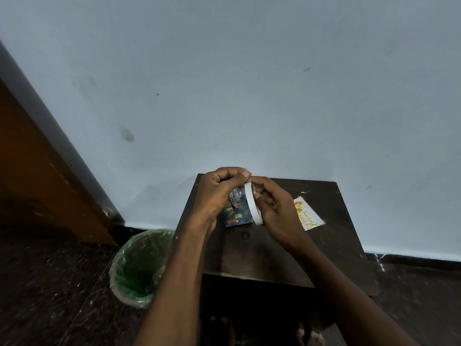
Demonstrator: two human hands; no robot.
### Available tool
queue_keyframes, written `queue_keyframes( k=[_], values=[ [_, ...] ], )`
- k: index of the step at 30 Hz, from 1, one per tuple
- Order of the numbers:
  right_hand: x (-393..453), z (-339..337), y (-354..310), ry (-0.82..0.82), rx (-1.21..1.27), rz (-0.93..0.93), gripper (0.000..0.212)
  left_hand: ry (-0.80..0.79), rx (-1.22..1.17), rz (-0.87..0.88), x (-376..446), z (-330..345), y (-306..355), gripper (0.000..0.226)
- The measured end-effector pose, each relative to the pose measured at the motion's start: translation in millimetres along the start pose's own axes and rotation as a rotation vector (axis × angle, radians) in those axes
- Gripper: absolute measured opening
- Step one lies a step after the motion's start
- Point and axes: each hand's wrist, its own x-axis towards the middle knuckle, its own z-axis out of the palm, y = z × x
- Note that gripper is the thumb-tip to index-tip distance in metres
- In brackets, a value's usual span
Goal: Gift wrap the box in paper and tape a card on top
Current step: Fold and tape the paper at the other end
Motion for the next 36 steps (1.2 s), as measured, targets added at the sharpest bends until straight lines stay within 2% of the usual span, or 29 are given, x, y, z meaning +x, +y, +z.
queue_keyframes(
  k=[8, 13, 17, 26, 30, 33, 36],
  values=[
    [-4, -1, 0, 0.014, 0.017, 0.112, 0.035, 0.05, 0.09, 0.029, -1, 7, 2, 0.014],
    [-6, 0, 4, 0.017, -0.082, 0.128, 0.032, 0.057, 0.018, 0.015, -3, 5, 5, 0.012],
    [-7, 2, 0, 0.086, -0.134, 0.1, 0.035, 0.047, 0.001, -0.007, -5, 7, 6, 0.008],
    [-6, 2, 8, 0.151, -0.212, 0.103, 0.017, 0.023, 0.03, -0.024, -6, 6, 9, 0.011],
    [-7, -2, 11, 0.121, -0.226, 0.112, 0.009, -0.106, 0.104, 0.006, -7, 2, 11, 0.025],
    [-6, -10, 9, 0.022, -0.232, 0.122, 0.007, -0.116, 0.166, 0.017, -7, 1, 12, 0.029],
    [-4, -21, 5, -0.031, -0.185, 0.176, 0.027, -0.131, 0.236, 0.027, -7, 1, 10, 0.027]
  ],
)
